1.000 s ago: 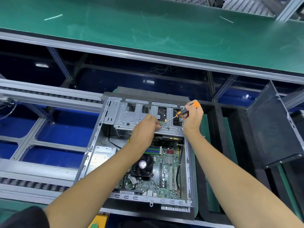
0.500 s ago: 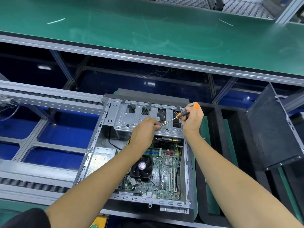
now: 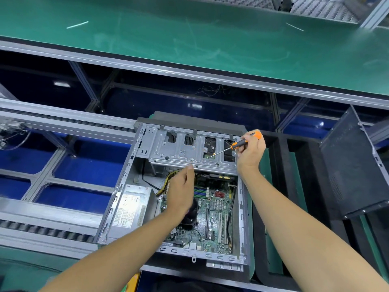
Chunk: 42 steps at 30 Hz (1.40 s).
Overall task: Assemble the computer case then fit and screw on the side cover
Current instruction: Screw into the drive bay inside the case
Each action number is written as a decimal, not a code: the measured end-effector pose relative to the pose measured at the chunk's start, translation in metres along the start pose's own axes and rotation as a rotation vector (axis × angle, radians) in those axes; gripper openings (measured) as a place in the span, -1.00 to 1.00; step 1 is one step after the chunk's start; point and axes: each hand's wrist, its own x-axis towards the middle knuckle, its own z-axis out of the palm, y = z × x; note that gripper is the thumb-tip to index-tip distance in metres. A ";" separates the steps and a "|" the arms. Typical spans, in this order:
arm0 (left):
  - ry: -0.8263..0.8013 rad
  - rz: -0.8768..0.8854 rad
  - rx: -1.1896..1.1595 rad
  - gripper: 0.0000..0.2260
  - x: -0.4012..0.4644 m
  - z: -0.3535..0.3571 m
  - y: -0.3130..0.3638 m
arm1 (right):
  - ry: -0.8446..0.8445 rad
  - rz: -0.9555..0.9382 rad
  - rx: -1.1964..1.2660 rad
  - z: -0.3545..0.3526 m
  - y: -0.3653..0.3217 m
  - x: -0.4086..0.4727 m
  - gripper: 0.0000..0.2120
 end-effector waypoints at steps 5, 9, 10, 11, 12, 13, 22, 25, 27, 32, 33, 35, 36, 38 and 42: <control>-0.107 -0.052 0.148 -0.43 0.002 0.007 -0.015 | 0.015 0.005 0.011 0.000 -0.001 -0.001 -0.75; -0.286 -0.257 0.050 -0.46 0.008 0.011 -0.030 | 0.015 0.005 0.011 0.000 -0.002 -0.001 -0.76; -0.353 -0.316 -0.022 -0.39 0.011 0.012 -0.031 | 0.013 0.003 0.012 0.000 -0.002 -0.002 -0.77; -0.400 -0.365 -0.085 -0.32 0.016 0.014 -0.031 | 0.014 0.003 0.012 0.000 -0.002 -0.002 -0.78; -0.422 -0.403 -0.152 -0.28 0.020 0.017 -0.030 | 0.018 0.005 0.009 0.001 -0.002 -0.002 -0.80; -0.424 -0.433 -0.239 -0.31 0.024 0.019 -0.029 | 0.022 0.010 0.004 0.001 -0.002 -0.002 -0.81; -0.334 -0.435 -0.512 -0.71 0.030 0.023 -0.032 | 0.039 0.025 -0.045 0.000 0.002 0.000 -0.80; -0.342 -0.432 -0.547 -0.78 0.030 0.022 -0.030 | -0.006 -0.012 -0.049 0.001 0.002 -0.001 -0.84; -0.335 -0.441 -0.574 -0.82 0.031 0.021 -0.029 | -0.021 -0.027 -0.050 0.002 0.001 -0.001 -0.84; -0.339 -0.455 -0.587 -0.82 0.029 0.022 -0.029 | -0.024 -0.032 -0.049 0.003 0.001 -0.002 -0.85; -0.341 -0.454 -0.587 -0.82 0.029 0.023 -0.029 | -0.022 -0.029 -0.054 0.003 0.001 -0.002 -0.85; -0.344 -0.451 -0.594 -0.82 0.028 0.023 -0.030 | -0.022 -0.027 -0.061 0.003 0.001 -0.002 -0.86; -0.347 -0.447 -0.596 -0.82 0.028 0.022 -0.030 | -0.028 -0.033 -0.063 0.003 0.000 -0.003 -0.85; -0.350 -0.442 -0.599 -0.85 0.028 0.022 -0.029 | -0.043 -0.044 -0.065 0.004 -0.001 -0.003 -0.85; -0.352 -0.446 -0.589 -0.87 0.028 0.021 -0.026 | -0.068 -0.050 -0.072 0.006 -0.002 -0.004 -0.81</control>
